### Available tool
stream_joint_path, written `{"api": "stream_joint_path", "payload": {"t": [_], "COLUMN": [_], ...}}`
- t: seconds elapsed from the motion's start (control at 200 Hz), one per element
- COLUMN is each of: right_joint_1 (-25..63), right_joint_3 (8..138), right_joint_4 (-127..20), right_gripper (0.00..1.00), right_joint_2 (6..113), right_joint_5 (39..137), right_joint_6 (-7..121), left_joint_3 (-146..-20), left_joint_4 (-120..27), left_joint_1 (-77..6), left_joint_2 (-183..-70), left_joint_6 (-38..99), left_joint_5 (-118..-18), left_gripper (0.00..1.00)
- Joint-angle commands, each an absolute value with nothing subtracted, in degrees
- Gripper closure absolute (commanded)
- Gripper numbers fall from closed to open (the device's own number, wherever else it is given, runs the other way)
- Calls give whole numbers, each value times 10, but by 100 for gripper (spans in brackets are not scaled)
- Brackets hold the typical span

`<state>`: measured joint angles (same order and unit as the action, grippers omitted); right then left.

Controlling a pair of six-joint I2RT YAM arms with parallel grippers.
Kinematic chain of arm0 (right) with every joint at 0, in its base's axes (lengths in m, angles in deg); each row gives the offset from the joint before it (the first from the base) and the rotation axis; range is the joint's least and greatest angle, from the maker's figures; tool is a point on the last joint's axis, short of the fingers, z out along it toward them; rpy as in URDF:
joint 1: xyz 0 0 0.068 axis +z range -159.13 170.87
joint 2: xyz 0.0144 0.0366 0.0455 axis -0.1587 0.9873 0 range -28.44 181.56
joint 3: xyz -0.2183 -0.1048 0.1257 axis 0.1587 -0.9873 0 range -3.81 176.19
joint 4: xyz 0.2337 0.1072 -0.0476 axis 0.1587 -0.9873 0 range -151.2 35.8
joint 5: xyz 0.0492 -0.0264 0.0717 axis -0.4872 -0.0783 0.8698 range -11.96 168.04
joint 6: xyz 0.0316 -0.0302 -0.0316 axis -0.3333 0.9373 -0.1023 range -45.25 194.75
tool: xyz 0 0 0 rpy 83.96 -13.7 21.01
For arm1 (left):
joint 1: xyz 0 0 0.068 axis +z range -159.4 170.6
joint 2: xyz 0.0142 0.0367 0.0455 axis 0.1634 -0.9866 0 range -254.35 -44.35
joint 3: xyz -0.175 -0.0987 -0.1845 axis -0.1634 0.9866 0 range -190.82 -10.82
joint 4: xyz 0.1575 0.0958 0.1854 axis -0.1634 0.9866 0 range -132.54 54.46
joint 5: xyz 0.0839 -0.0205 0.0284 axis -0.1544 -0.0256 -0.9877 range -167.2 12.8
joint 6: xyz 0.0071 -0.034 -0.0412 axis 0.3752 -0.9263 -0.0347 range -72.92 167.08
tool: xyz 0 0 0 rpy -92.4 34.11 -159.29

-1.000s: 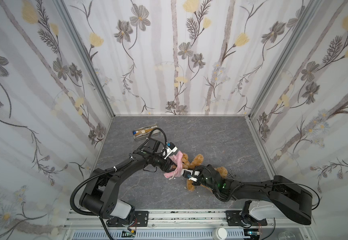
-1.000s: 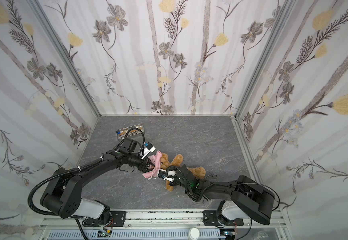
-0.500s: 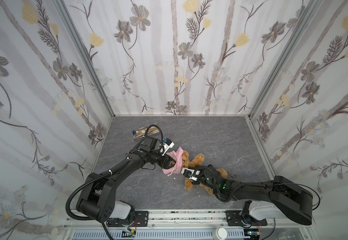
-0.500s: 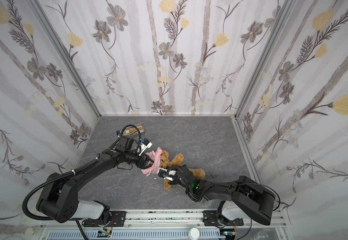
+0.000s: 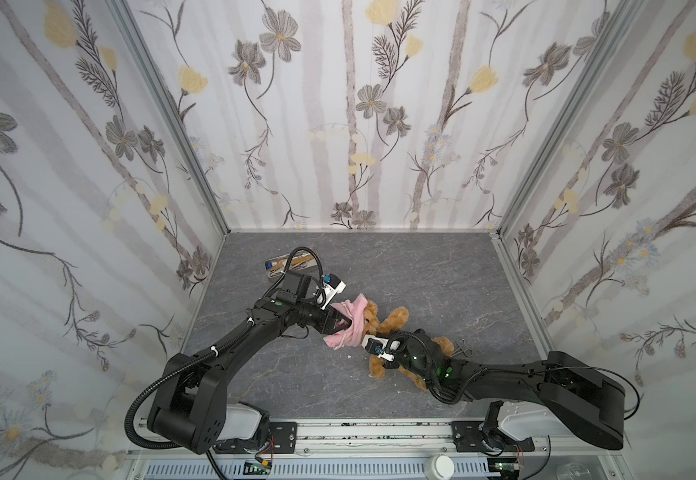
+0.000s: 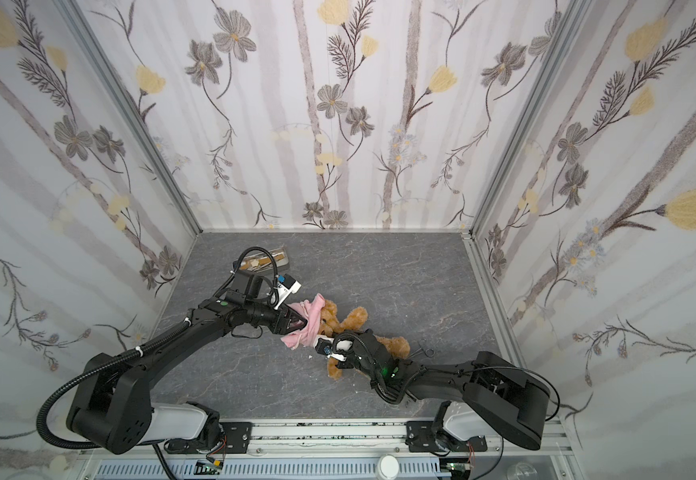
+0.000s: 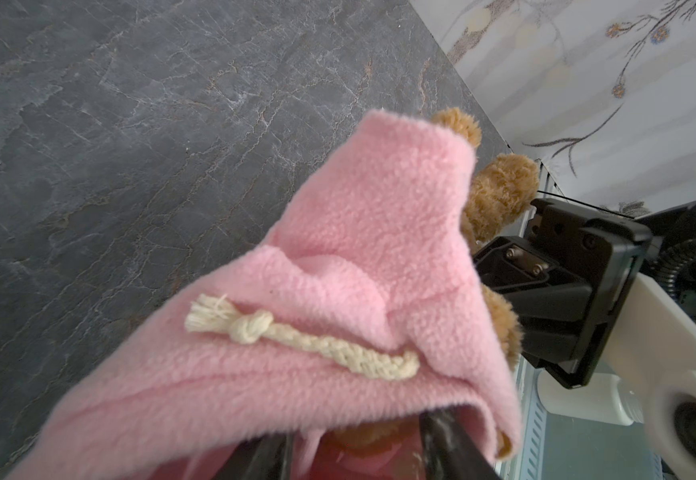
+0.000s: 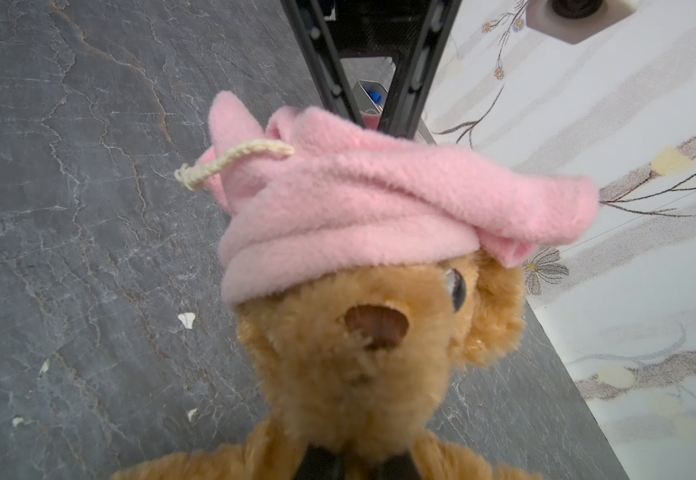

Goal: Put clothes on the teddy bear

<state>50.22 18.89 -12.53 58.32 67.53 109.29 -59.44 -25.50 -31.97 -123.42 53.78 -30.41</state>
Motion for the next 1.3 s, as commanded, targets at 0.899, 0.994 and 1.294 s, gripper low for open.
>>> {"api": "stream_joint_path", "payload": {"t": [0.899, 0.994, 1.294], "right_joint_1": [506, 507, 507], "right_joint_3": [191, 192, 197], "right_joint_4": [-83, -85, -88], "right_gripper": [100, 100, 100], "right_joint_2": [587, 588, 587], "right_joint_5": [668, 668, 668], "right_joint_6": [1078, 1078, 1078], "left_joint_3": [-579, -579, -587], "left_joint_4": [-259, -259, -259], "left_joint_1": [-338, -338, -344], "left_joint_2": [-1167, -1167, -1192], "left_joint_6": [522, 524, 537], "left_joint_5": [-374, -359, -334], "left_gripper": [51, 58, 65]}}
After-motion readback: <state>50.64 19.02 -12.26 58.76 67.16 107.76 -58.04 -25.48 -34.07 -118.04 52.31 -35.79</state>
